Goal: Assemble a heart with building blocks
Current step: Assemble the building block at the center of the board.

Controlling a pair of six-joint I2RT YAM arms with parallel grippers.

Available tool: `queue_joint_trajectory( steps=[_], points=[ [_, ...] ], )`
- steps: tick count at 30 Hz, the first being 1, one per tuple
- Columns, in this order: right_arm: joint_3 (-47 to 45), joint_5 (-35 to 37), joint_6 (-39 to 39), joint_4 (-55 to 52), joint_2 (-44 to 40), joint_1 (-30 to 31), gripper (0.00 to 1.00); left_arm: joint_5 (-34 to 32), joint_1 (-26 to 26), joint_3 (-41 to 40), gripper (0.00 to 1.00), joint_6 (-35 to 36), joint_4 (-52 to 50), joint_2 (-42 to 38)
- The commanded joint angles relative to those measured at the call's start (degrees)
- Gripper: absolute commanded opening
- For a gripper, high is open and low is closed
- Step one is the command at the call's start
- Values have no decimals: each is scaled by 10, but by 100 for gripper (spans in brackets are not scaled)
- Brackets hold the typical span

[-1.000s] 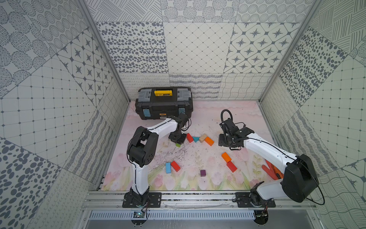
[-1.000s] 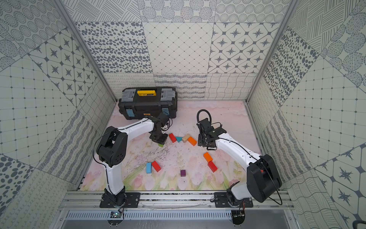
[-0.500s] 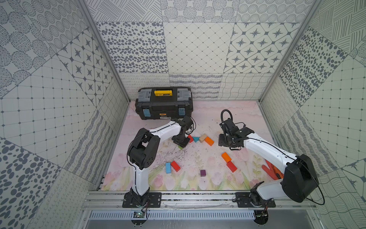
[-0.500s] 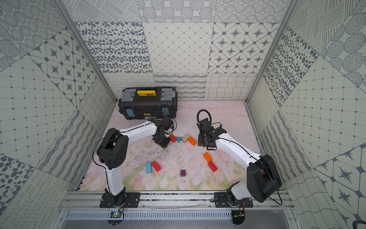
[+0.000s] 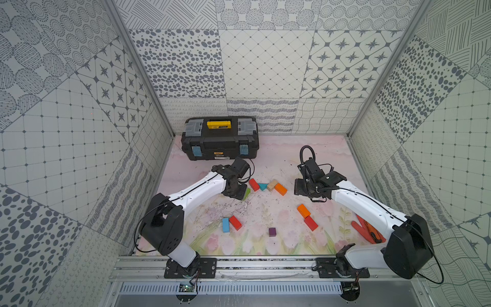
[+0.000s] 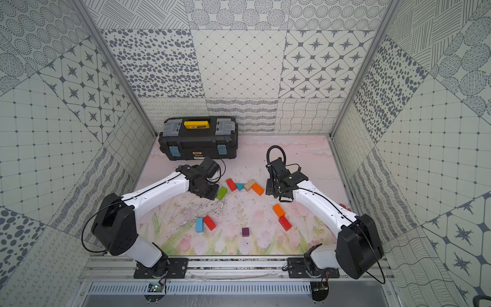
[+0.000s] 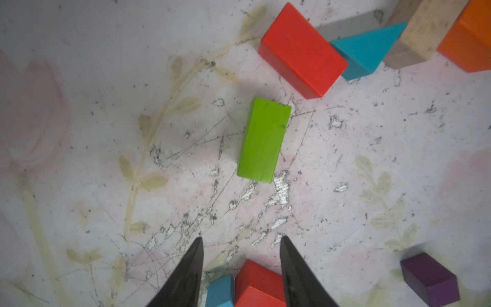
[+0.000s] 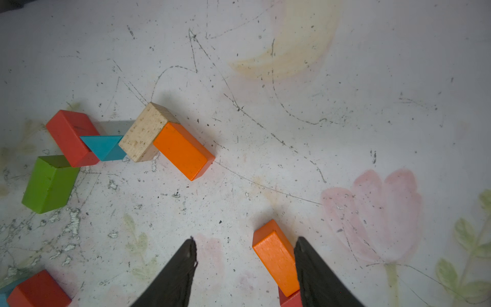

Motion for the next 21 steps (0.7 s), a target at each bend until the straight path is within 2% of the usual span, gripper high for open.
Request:
queue_joint_trajectory(
  steps=[1, 7, 11, 21],
  points=[
    [6, 13, 6, -1, -13, 2, 63, 56, 7, -92, 46, -231, 84, -80],
    [-2, 16, 9, 2, -18, 2, 63, 130, 10, -181, 45, -339, 178, -111],
    [-20, 20, 11, 11, -29, 2, 64, 144, 9, -219, 46, -390, 234, -132],
    [-31, 22, 6, 19, -24, 2, 66, 169, 12, -241, 49, -444, 307, -107]
  ],
)
